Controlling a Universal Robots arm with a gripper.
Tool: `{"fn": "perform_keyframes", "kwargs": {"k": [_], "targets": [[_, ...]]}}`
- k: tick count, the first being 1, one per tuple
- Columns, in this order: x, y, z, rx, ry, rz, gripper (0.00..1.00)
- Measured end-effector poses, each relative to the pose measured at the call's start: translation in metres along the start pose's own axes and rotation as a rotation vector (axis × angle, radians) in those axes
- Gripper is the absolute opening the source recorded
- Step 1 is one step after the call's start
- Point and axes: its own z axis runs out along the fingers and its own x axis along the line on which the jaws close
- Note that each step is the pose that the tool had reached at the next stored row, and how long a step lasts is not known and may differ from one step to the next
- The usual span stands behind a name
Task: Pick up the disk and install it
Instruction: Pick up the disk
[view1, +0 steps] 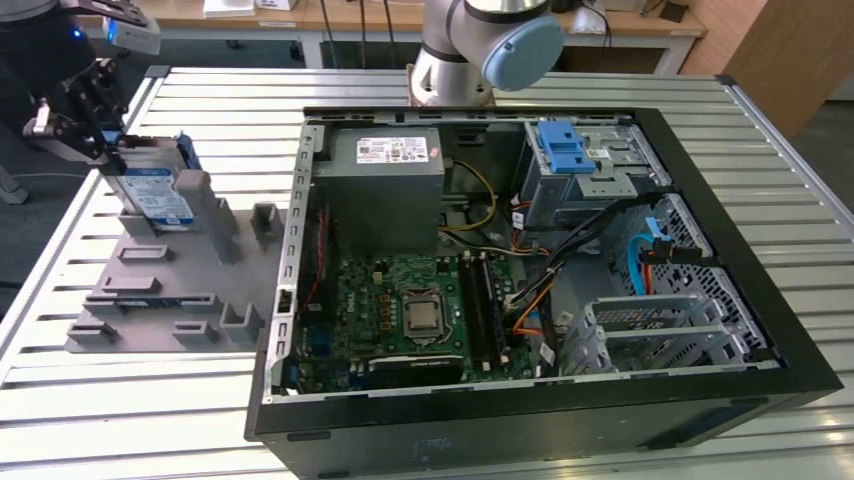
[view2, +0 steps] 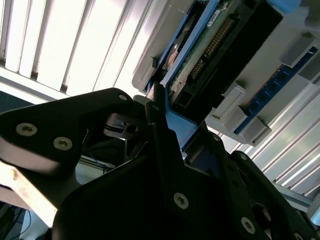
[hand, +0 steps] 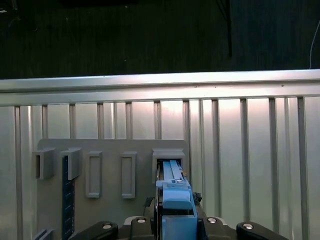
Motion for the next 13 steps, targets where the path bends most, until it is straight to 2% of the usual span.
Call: {"fn": "perform_keyframes", "kwargs": {"k": [3,10,12,13], "targets": [[0.0004,0.0002,-0.0001,0.0001,0.0001,-0.024,0.37],[0.0004,0.0002,-0.0001,0.0001,0.0002,-0.026,0.37],[0.0004,0.0002,0.0,0.0001,0.0001,-0.026,0.38],[0.0004,0.0002,-0.0001,0.0001,0.0002,-0.026,0.44]]}}
